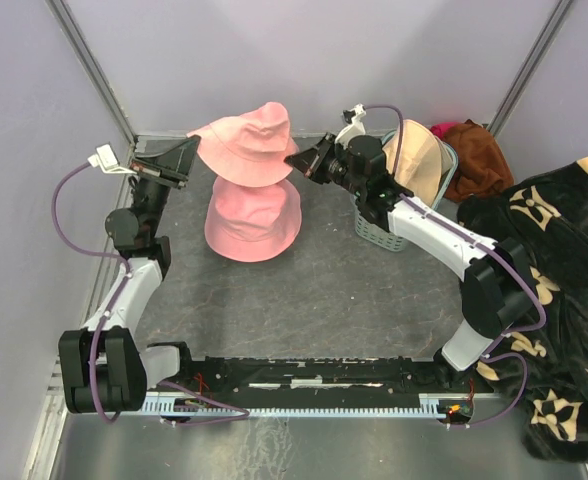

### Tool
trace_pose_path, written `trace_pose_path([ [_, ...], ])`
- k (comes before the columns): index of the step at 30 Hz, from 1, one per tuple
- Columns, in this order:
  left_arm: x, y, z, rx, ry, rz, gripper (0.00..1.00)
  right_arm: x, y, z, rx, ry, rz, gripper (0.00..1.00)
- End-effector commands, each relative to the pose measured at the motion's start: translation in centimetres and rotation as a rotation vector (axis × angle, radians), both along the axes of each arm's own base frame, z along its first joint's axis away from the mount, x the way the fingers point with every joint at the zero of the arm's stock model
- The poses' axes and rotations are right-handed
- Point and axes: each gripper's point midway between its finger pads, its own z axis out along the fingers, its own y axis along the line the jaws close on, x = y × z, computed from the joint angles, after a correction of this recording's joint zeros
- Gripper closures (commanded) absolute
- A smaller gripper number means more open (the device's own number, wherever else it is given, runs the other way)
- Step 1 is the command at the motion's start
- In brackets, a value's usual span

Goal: Stack the hats
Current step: Place the hat in the bin.

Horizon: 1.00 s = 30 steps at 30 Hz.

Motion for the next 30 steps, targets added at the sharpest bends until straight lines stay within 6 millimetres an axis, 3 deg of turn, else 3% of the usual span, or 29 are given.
trace_pose_path([
  [1,0.2,0.9,4.6,0.064,-0.12,0.085,0.97,0.4,-0.5,6.5,0.043,-0.136,0.001,0.99],
  [5,0.8,1.1,5.9,0.098,-0.144,0.106,0.97,1.0,-0.1,7.3,0.059,-0.144,0.011,0.99],
  [8,1.1,1.0,5.3,0.115,-0.145,0.106,0.97,1.1,0.2,7.2,0.058,-0.144,0.018,0.99],
  [19,0.5,2.1,-1.8,0.103,-0.086,0.147,0.97,0.5,0.6,1.3,0.02,-0.073,0.06,0.99],
  [30,-1.1,2.6,-6.1,0.066,0.008,0.175,0.97,-0.9,0.5,-0.8,0.011,-0.046,0.097,0.99],
])
